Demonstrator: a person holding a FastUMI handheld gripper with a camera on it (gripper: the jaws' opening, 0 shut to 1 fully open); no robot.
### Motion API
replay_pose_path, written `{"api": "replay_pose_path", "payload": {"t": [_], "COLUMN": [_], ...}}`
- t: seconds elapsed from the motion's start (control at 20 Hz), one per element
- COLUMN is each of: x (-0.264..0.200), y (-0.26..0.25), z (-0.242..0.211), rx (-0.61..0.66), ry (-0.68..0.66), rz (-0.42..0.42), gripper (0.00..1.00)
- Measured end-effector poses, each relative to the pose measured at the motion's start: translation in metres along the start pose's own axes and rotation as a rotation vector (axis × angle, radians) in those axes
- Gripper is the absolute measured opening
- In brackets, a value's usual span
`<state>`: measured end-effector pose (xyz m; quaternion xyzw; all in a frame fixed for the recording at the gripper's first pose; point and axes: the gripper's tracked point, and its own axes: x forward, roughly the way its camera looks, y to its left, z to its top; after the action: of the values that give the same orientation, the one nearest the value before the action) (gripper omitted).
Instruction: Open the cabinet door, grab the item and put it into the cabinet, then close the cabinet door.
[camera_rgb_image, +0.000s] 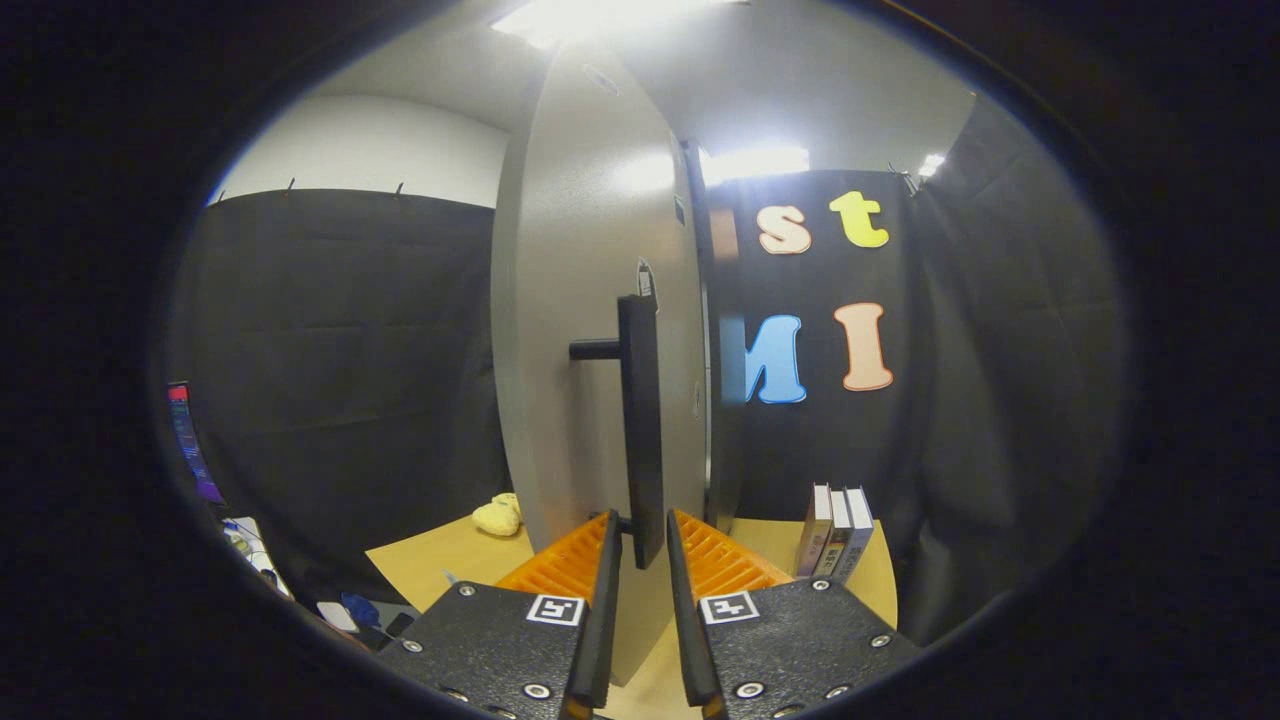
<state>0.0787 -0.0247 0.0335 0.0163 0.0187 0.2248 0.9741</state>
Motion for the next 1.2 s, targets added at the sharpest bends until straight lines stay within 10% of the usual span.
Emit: {"api": "replay_pose_path", "payload": {"t": [0.3, 0.55, 0.85, 1.2], "x": [-0.012, -0.028, -0.049, -0.034], "y": [-0.001, -0.017, -0.002, 0.099], "z": [-0.007, -0.009, 0.014, -0.017], "rx": [0.047, 0.161, 0.386, -0.018], "ry": [-0.01, -0.053, -0.22, -0.14], "rz": [-0.03, -0.163, -0.161, -0.056], "gripper": [0.32, 0.78, 0.86, 0.92]}}
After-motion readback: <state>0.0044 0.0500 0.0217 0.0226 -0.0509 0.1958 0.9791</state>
